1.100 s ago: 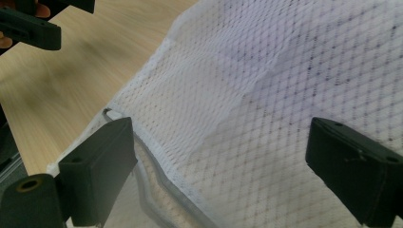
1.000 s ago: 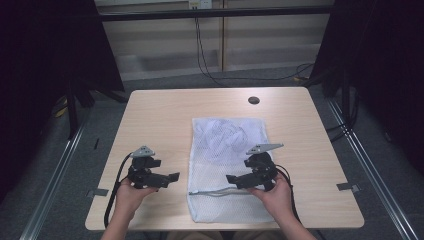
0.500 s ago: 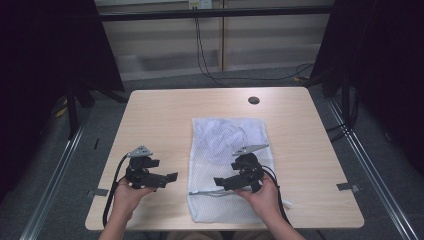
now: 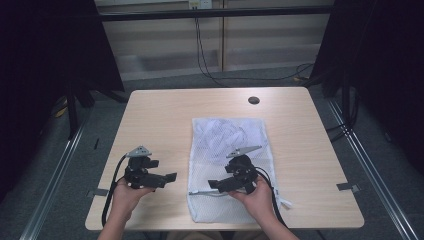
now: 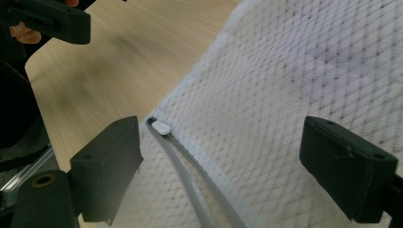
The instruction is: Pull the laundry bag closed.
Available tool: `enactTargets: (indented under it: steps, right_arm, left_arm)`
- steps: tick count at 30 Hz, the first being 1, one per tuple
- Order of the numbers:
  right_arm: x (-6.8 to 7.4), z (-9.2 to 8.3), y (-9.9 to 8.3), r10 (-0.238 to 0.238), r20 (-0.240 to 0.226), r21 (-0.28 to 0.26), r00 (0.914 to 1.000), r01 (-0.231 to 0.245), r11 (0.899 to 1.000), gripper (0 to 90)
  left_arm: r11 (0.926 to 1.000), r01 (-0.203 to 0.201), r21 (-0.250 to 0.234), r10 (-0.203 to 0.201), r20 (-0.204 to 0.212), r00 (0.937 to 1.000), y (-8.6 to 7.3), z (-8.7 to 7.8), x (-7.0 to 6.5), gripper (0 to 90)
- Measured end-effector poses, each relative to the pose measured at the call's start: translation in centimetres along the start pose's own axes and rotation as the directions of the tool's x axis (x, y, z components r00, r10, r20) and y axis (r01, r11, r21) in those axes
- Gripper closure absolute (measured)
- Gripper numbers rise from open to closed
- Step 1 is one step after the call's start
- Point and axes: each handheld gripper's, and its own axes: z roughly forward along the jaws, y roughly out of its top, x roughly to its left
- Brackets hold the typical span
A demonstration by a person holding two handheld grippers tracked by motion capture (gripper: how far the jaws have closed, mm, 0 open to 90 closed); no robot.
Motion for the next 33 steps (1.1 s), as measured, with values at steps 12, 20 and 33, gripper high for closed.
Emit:
enactTargets:
  steps: [12, 20, 33]
  right_arm:
    - [0.3, 0.8, 0.2, 0.028, -0.051, -0.004, 0.9983, -0.028, 1.0, 18.6]
    - [0.7, 1.6, 0.2, 0.044, -0.088, 0.022, 0.9952, -0.042, 0.999, 22.2]
    - [1.2, 2.8, 0.3, 0.07, -0.132, 0.052, 0.9888, -0.064, 0.997, 27.4]
  left_arm:
    - [0.9999, -0.007, 0.01, 0.007, -0.002, 1.0, 0.0, 0.1, 0.0, 4.4]
    - [0.9999, -0.009, 0.014, 0.009, -0.007, 0.9999, -0.1, 0.1, 0.0, 4.6]
    - [0.9998, -0.015, 0.012, 0.015, -0.012, 0.9998, 0.0, 0.0, 0.0, 4.9]
